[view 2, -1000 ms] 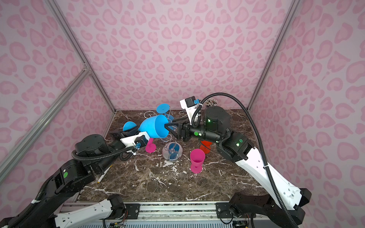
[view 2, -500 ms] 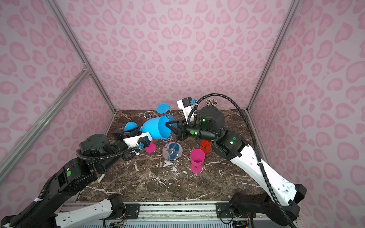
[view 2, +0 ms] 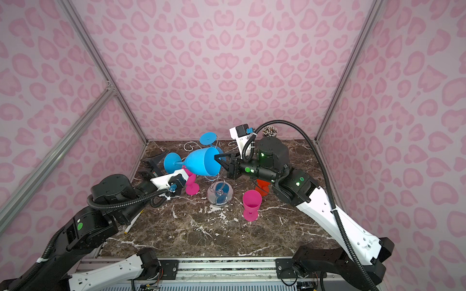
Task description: Take the wine glass off the wine glass rack
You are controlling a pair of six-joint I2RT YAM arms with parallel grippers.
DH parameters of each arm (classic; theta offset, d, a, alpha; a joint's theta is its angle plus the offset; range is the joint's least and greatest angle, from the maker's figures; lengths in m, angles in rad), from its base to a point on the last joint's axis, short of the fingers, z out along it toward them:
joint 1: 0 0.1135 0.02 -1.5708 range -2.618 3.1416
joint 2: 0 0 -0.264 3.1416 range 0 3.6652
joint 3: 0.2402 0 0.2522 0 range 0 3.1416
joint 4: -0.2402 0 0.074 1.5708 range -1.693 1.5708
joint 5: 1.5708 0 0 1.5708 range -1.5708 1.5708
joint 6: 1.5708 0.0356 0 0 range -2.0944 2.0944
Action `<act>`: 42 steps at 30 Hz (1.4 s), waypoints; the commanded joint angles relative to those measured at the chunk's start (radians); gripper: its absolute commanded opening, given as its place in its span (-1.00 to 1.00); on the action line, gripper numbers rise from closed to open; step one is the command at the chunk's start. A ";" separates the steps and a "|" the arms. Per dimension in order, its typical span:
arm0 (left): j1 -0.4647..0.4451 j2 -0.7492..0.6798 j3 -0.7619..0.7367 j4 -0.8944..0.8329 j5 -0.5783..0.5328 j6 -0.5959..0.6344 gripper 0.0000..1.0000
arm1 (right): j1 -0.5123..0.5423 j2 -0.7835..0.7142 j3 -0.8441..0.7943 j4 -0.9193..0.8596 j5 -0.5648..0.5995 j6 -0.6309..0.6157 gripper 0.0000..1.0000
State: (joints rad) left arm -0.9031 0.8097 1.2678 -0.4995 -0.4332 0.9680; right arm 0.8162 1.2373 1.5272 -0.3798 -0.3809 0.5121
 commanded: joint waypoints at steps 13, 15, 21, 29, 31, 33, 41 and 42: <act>0.001 -0.136 -0.020 0.072 0.013 -0.169 0.94 | -0.005 -0.098 -0.006 -0.033 0.076 -0.145 -1.00; 0.002 -0.154 -0.026 0.081 0.014 -0.186 0.94 | -0.005 -0.120 -0.010 -0.059 0.085 -0.174 -1.00; 0.001 -0.204 -0.057 0.128 0.010 -0.226 0.94 | -0.004 -0.176 -0.033 -0.125 0.006 -0.244 -1.00; 0.001 -0.236 -0.083 0.151 0.000 -0.264 0.95 | 0.076 -0.266 -0.176 -0.262 0.097 -0.349 -1.00; 0.001 -0.237 -0.086 0.153 -0.005 -0.269 0.95 | 0.107 -0.291 -0.211 -0.287 0.135 -0.367 -1.00; 0.001 -0.238 -0.087 0.153 -0.004 -0.277 0.94 | 0.132 -0.311 -0.237 -0.318 0.172 -0.374 -1.00; 0.001 -0.239 -0.098 0.154 -0.002 -0.303 0.95 | 0.190 -0.324 -0.295 -0.472 0.321 -0.326 -1.00; 0.001 -0.241 -0.099 0.153 -0.003 -0.308 0.95 | 0.193 -0.318 -0.297 -0.485 0.325 -0.308 -1.00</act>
State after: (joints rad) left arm -0.9031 0.5716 1.1721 -0.3893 -0.4313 0.6819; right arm 1.0012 0.9108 1.2369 -0.8013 -0.1219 0.1665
